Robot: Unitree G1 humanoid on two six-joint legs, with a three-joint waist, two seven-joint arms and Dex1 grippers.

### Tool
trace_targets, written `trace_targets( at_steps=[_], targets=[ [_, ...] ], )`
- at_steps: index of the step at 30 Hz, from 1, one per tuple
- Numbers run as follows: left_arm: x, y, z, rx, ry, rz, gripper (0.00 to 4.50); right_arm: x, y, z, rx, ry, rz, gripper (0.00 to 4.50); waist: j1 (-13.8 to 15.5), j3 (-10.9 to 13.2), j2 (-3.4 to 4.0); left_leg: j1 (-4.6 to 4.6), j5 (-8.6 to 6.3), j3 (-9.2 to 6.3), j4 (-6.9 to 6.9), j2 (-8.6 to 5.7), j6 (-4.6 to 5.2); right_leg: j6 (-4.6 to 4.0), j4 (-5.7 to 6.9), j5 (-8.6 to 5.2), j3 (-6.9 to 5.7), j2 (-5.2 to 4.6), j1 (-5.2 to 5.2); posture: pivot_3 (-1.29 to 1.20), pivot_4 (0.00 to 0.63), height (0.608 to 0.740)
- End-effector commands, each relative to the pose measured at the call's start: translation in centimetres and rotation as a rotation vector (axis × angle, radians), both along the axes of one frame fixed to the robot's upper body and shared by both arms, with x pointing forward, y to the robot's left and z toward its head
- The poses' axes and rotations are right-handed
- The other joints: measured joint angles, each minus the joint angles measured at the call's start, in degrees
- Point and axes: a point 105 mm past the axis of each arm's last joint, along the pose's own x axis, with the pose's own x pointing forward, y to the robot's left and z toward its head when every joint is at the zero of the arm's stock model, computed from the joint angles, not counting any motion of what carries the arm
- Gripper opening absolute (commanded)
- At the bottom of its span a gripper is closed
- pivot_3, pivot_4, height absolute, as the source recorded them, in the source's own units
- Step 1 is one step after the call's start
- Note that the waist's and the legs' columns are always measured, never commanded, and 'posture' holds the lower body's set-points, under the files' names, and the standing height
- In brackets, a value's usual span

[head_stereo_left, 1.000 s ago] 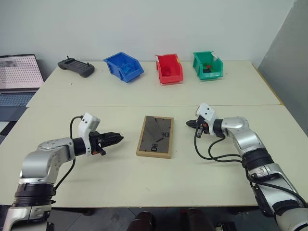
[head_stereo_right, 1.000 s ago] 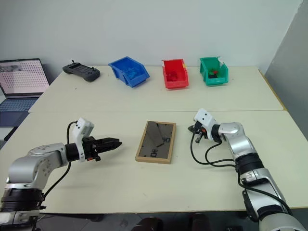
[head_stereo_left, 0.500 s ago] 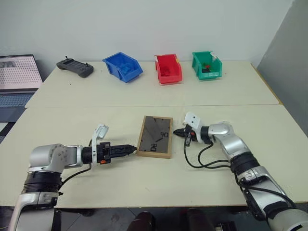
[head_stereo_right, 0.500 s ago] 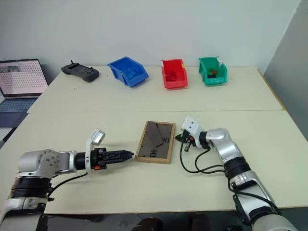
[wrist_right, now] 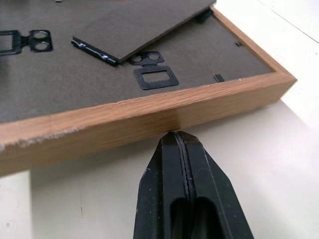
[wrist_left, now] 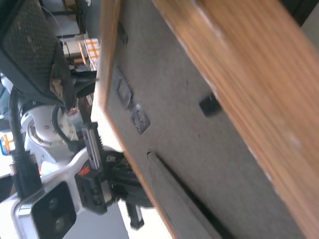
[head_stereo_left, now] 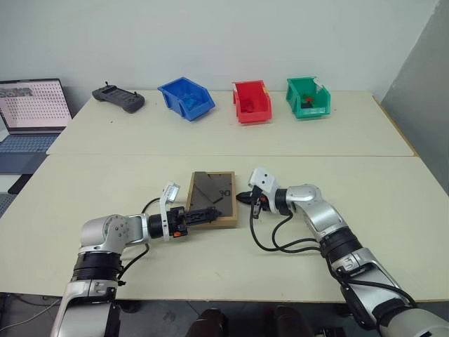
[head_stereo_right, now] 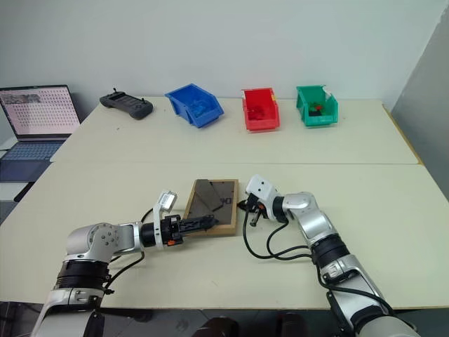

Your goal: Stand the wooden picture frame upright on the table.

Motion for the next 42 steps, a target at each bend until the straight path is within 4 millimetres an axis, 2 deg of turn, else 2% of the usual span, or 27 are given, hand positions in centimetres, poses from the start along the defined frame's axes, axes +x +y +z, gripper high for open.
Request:
trace_targets(
  at_steps=[1,3,7,11,14,16,18,21,22,23,25,27,31,38,39,42],
  targets=[
    [-0.2,-0.1,0.5,-0.015,0.007,0.024,4.04,0.3,-0.5,1.1,0.020,-0.047,-0.016,0.00,-0.23,0.00,-0.01,-0.01,0.00,0.00,0.00,0.00,0.00,0.00,0.00,0.00,0.00,0.00,-0.01,0.00,0.150,0.740],
    [-0.1,0.3,1.1,-0.022,-0.012,0.045,3.50,0.5,-1.0,1.0,0.015,-0.051,-0.034,0.00,-0.44,0.01,-0.01,-0.01,0.00,0.00,0.00,0.00,0.00,0.00,0.01,0.00,0.01,0.01,-0.02,0.00,0.150,0.740],
    [-0.5,0.5,2.2,-0.041,-0.043,0.041,2.87,1.3,-2.0,1.4,0.014,-0.070,-0.075,0.00,-0.51,0.02,-0.03,-0.03,0.00,0.00,-0.02,0.04,0.00,0.00,0.00,0.00,0.00,0.03,-0.05,0.00,0.150,0.740],
    [-0.8,0.5,3.3,-0.042,-0.086,0.045,1.99,2.7,-3.6,3.0,0.024,-0.123,-0.134,0.00,-0.52,0.02,-0.03,-0.04,0.00,0.01,-0.02,0.04,0.00,0.00,-0.01,0.00,0.01,0.03,-0.05,0.00,0.150,0.740],
    [-0.6,0.6,4.6,-0.045,-0.140,0.058,1.44,4.1,-4.7,6.0,0.057,-0.186,-0.182,0.00,-0.51,0.06,-0.05,-0.05,0.00,0.03,-0.02,0.04,0.00,-0.01,-0.01,0.00,0.02,0.03,-0.06,0.00,0.150,0.740],
    [-0.2,0.4,5.9,-0.056,-0.197,0.078,1.38,4.3,-4.4,9.2,0.154,-0.189,-0.169,0.00,-0.54,0.08,-0.05,-0.07,0.00,0.03,-0.01,0.04,0.00,-0.01,0.00,0.00,0.02,0.03,-0.07,0.00,0.150,0.740],
    [0.1,0.2,6.7,-0.060,-0.237,0.093,1.38,4.1,-3.9,11.3,0.225,-0.177,-0.140,0.00,-0.58,0.11,-0.07,-0.09,0.00,0.05,-0.03,0.07,-0.01,-0.01,-0.01,0.00,0.01,0.04,-0.10,0.00,0.150,0.740],
    [1.1,-0.4,7.8,0.029,-0.369,0.134,1.38,2.8,-2.2,15.1,0.366,-0.112,-0.043,0.43,-0.56,0.11,-0.10,-0.11,0.00,0.05,-0.05,0.09,-0.01,-0.01,-0.07,0.00,0.00,0.04,-0.08,0.00,0.150,0.740],
    [1.3,-0.6,8.2,0.038,-0.394,0.140,1.38,2.4,-1.8,15.8,0.391,-0.096,-0.016,0.60,-0.55,0.11,-0.10,-0.11,0.00,0.05,-0.04,0.10,-0.01,-0.01,-0.07,0.00,0.00,0.04,-0.07,0.00,0.150,0.740],
    [1.5,-0.7,8.5,0.057,-0.431,0.143,1.38,1.9,-1.3,16.4,0.416,-0.074,0.017,0.99,-0.55,0.11,-0.10,-0.11,0.00,0.06,-0.04,0.09,-0.01,-0.01,-0.08,0.00,0.00,0.04,-0.06,0.00,0.150,0.740],
    [1.9,-1.3,9.6,0.076,-0.515,0.160,1.38,0.8,0.1,17.4,0.455,-0.030,0.097,1.35,-0.49,0.11,-0.10,-0.11,0.00,0.07,-0.04,0.09,-0.01,-0.01,-0.08,0.00,0.00,0.04,-0.07,0.00,0.150,0.740],
    [2.2,-1.6,10.4,0.086,-0.574,0.177,1.38,0.2,1.2,17.6,0.456,-0.016,0.144,1.84,-0.45,0.11,-0.09,-0.12,0.00,0.06,-0.03,0.08,-0.01,-0.01,-0.07,0.01,0.01,0.03,-0.07,0.00,0.150,0.740],
    [2.4,-2.3,11.2,0.122,-0.671,0.196,1.38,0.5,3.0,17.3,0.449,-0.021,0.147,2.76,-0.51,0.11,-0.09,-0.11,-0.01,0.07,-0.04,0.08,-0.01,-0.02,-0.06,0.01,0.01,0.03,-0.08,0.00,0.150,0.740],
    [1.4,-3.2,11.1,0.140,-0.721,0.163,1.38,0.2,5.3,17.4,0.449,-0.044,0.190,4.17,-0.53,0.12,-0.09,-0.13,0.00,0.09,-0.04,0.07,-0.01,-0.02,-0.05,0.01,0.03,0.03,-0.13,0.00,0.150,0.740],
    [1.4,-3.1,11.1,0.149,-0.726,0.169,1.38,-0.1,5.4,17.5,0.450,-0.045,0.213,4.34,-0.53,0.12,-0.09,-0.13,0.00,0.09,-0.04,0.08,-0.01,-0.02,-0.05,0.01,0.03,0.03,-0.13,0.00,0.150,0.740],
    [1.5,-2.6,10.9,0.146,-0.709,0.186,1.38,-1.5,5.5,17.8,0.461,-0.027,0.294,4.34,-0.50,0.12,-0.09,-0.13,0.00,0.08,-0.05,0.08,-0.01,-0.02,-0.05,0.01,0.03,0.03,-0.14,0.00,0.150,0.740]
  ],
)
